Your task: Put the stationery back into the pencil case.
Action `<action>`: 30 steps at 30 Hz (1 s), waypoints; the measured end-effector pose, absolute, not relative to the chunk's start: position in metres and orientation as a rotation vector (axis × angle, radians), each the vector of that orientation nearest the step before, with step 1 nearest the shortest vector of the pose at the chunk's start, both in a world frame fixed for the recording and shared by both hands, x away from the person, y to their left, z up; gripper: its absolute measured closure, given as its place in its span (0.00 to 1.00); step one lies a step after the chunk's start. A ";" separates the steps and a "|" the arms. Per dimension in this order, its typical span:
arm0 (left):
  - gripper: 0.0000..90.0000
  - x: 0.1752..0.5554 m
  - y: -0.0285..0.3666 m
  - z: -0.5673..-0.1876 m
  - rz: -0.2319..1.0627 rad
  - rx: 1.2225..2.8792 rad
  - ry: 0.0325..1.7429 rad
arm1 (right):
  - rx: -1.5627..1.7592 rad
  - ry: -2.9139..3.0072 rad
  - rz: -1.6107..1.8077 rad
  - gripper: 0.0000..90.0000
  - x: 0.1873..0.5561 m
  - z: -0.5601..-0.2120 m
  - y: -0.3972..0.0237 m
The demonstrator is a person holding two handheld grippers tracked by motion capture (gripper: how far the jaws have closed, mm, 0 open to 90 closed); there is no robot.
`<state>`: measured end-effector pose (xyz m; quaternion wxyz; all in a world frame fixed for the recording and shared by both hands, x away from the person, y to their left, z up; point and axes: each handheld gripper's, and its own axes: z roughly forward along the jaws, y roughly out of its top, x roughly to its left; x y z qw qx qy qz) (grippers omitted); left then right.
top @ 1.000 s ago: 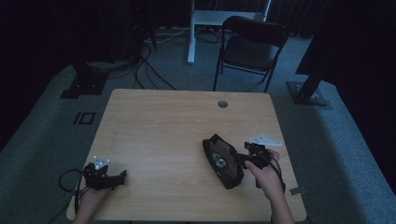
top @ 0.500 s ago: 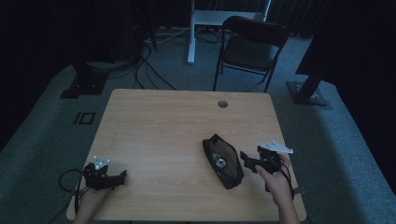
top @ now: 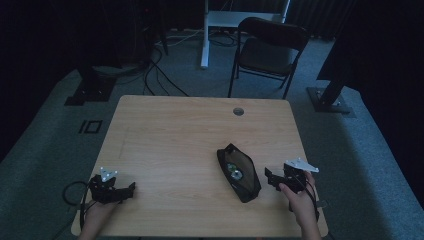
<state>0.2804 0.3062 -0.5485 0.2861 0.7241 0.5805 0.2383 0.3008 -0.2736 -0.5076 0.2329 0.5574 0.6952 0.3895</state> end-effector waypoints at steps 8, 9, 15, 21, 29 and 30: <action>0.01 0.280 0.306 -0.548 0.637 1.935 1.552 | 1.577 1.897 1.014 0.15 0.299 -0.526 -0.282; 0.01 0.280 0.306 -0.548 0.637 1.935 1.552 | 1.580 1.897 1.001 0.15 0.299 -0.528 -0.283; 0.01 0.280 0.306 -0.548 0.637 1.935 1.552 | 1.604 1.890 0.958 0.15 0.296 -0.537 -0.288; 0.01 0.280 0.306 -0.548 0.637 1.936 1.552 | 1.614 1.891 0.927 0.15 0.293 -0.542 -0.288; 0.01 0.280 0.306 -0.548 0.637 1.935 1.552 | 1.644 1.889 0.907 0.15 0.290 -0.549 -0.291; 0.01 0.280 0.306 -0.548 0.637 1.935 1.552 | 1.632 1.890 0.871 0.15 0.289 -0.551 -0.291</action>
